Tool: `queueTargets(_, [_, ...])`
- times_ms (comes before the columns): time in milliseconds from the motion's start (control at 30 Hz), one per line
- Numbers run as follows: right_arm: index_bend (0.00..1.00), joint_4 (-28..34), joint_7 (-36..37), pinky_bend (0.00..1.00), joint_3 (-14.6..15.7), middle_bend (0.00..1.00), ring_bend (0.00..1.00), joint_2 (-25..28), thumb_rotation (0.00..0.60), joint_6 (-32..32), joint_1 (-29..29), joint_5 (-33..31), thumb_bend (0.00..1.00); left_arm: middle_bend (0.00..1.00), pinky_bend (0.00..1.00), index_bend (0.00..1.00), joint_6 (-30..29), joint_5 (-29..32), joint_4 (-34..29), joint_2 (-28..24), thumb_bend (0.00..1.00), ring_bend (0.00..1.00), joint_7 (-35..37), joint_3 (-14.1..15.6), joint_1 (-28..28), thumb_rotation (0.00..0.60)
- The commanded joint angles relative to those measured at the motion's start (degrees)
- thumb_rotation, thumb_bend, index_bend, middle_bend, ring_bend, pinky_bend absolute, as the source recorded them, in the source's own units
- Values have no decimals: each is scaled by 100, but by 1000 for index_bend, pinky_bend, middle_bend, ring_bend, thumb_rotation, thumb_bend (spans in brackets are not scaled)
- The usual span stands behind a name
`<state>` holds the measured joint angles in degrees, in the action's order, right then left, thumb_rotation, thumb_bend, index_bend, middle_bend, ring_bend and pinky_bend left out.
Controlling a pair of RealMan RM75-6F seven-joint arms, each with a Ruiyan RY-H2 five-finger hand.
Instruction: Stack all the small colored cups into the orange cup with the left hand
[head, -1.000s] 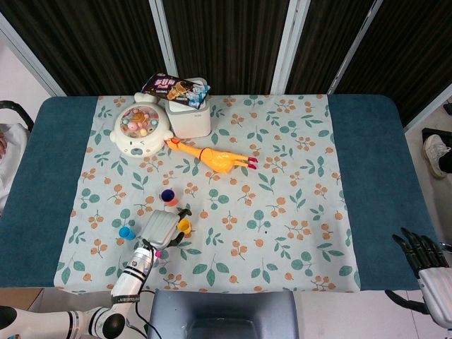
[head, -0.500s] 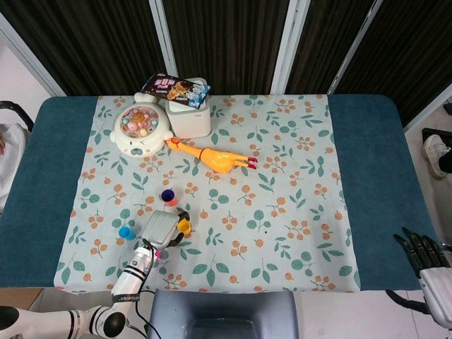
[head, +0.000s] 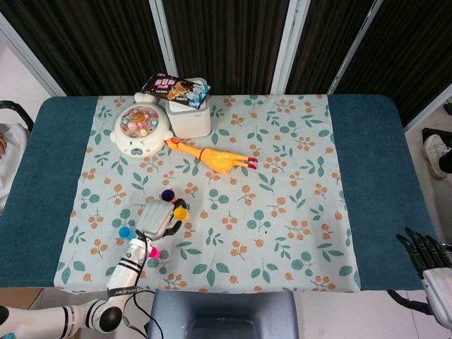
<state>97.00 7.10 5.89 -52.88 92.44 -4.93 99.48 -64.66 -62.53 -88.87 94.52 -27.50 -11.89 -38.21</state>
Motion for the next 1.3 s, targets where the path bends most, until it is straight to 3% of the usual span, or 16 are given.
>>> queueTargets(33, [0,-8,15,0,1,0,0,5,600,-1,1,-1,212,1000,1000,503,-19,150,-50,-200,361,1000,92,-260,-59,600])
queueTargets(233, [0,-1,-18,0,-6,0,0,-5,600,-14,0,-18,213,1000,1000,499,169,656,111,-398,361,1000,88,-525,-168,600])
queueTargets(567, [0,22,-60,0,-27,0,0,-9,600,-49,9,-73,213,1000,1000,493,329,803,729,-165,360,1000,201,-436,-295,600])
queueTargets(800, [0,21,-46,0,-40,0,0,-4,600,-51,11,-101,213,1000,1000,482,342,803,807,-153,367,1000,231,-390,-303,600])
queueTargets(867, [0,23,-51,0,-41,0,0,-6,600,-54,11,-102,212,1000,1000,425,338,785,818,-146,369,1000,247,-362,-298,600])
queueTargets(967, [0,29,-63,0,-40,0,0,-9,600,-32,-1,-94,212,1000,1000,196,384,839,863,-121,370,1000,202,-299,-300,600])
queueTargets(1067, [0,26,-60,0,-47,0,0,-9,600,-34,-2,-109,212,1000,1000,30,402,861,822,-131,364,1000,270,-303,-291,600])
queueTargets(1300, [0,20,-53,0,-42,0,0,-3,600,-34,-4,-99,213,1000,1000,0,209,449,311,-477,352,1000,440,-105,-107,600])
